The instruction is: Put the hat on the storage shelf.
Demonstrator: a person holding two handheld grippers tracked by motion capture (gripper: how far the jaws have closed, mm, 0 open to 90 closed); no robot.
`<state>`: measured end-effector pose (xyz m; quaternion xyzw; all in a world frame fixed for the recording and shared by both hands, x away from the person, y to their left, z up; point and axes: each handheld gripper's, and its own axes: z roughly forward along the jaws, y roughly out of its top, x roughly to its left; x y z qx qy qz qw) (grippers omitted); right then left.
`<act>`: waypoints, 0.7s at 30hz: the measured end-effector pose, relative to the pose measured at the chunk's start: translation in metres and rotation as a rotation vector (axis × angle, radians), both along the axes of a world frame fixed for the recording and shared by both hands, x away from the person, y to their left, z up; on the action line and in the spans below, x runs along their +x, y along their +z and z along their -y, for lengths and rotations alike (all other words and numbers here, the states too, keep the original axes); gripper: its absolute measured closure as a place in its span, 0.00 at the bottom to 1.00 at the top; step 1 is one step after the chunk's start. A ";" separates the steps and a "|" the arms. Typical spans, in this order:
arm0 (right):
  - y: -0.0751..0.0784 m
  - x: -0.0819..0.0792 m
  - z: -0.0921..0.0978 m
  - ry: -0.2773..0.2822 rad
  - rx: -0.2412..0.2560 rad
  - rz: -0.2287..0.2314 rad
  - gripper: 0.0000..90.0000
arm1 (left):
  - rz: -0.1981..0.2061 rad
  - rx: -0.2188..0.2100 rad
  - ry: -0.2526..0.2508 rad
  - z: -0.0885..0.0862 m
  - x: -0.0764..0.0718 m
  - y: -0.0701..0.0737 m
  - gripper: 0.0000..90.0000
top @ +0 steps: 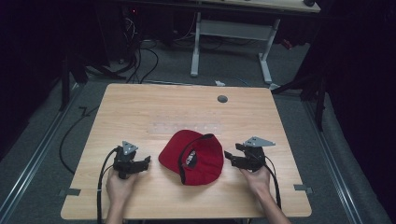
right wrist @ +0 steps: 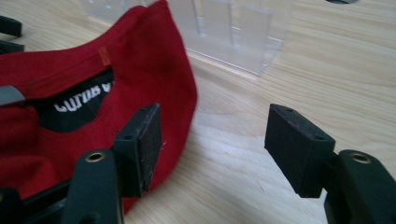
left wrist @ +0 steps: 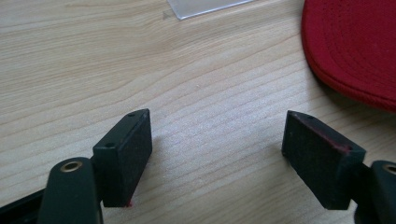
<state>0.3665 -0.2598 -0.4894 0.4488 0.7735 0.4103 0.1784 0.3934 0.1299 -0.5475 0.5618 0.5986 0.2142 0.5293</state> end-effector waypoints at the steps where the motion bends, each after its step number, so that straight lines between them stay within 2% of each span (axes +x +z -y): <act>1: 0.000 0.000 0.000 0.000 0.000 0.000 0.40 | 0.000 0.000 0.000 0.000 0.000 0.000 0.27; 3: -0.001 0.005 -0.006 0.006 -0.002 -0.007 0.39 | 0.000 -0.002 0.002 0.000 0.000 0.000 0.28; 4: 0.001 0.009 -0.012 0.015 0.000 -0.025 0.38 | 0.000 -0.003 0.005 0.000 0.001 0.000 0.28; 7: 0.002 0.015 -0.018 0.036 0.011 -0.019 0.38 | -0.001 0.001 0.002 0.001 0.000 0.000 0.27; 10: 0.002 0.021 -0.022 0.044 0.008 -0.037 0.36 | -0.002 -0.001 0.001 0.000 0.000 0.000 0.27; 12: 0.006 0.021 -0.033 0.072 -0.032 -0.037 0.37 | -0.002 -0.001 0.003 0.001 0.001 0.000 0.27; 14: 0.008 0.025 -0.036 0.076 -0.024 -0.051 0.36 | -0.002 -0.002 0.005 0.001 0.001 0.000 0.28; 21: 0.014 0.037 -0.046 0.086 -0.046 -0.041 0.33 | -0.001 -0.007 0.008 0.001 0.001 0.000 0.28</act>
